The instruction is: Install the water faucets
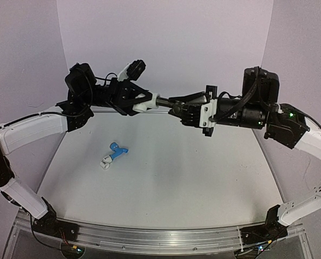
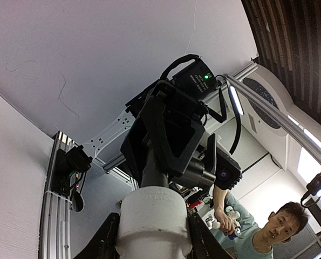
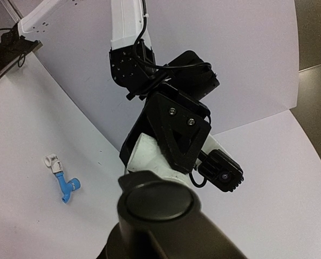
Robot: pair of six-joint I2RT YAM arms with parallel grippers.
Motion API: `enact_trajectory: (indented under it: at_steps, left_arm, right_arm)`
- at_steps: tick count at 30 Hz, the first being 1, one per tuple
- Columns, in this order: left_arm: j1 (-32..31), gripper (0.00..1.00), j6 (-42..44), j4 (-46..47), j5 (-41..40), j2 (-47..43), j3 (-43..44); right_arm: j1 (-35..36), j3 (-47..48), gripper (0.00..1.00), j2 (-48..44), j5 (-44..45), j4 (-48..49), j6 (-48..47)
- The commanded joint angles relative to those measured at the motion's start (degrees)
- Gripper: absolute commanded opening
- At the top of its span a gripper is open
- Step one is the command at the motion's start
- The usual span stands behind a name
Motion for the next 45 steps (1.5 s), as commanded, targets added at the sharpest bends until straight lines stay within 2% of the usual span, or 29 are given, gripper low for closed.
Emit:
enact_trajectory:
  at_steps: [1,9,18,24,29,33,45]
  left_arm:
    - [-1.18,0.0,8.33,-4.66,0.11,-2.88,2.74]
    - [-2.01,0.0,23.63,-14.23,-3.4,-6.38,2.74]
    - [-2.8,0.0,35.27,-17.37,-2.6,-8.35,3.38]
    - [-4.84,0.0,48.75,-24.2,-4.58,-11.24,3.47]
    - [-6.95,0.0,61.29,-30.72,-11.06,-14.13,3.66]
    - [-7.96,0.0,71.44,-31.0,-17.01,-17.12,1.75]
    - [-12.78,0.0,97.57,-41.11,-32.02,-21.53,-0.7]
  right_arm:
    - [0.48,1.56,0.0,0.52,-1.36,5.09,5.5]
    - [0.43,2.53,0.0,1.46,-1.54,6.81,20.36]
    - [0.47,4.33,0.0,2.71,-6.28,10.11,40.6]
    - [0.47,5.83,0.0,3.47,-8.86,11.01,55.63]
    - [0.49,5.72,0.0,4.07,-9.29,12.8,68.11]
    - [0.45,5.74,0.0,4.67,-11.93,13.02,76.47]
    - [0.4,6.57,0.0,7.07,-20.47,13.14,88.79]
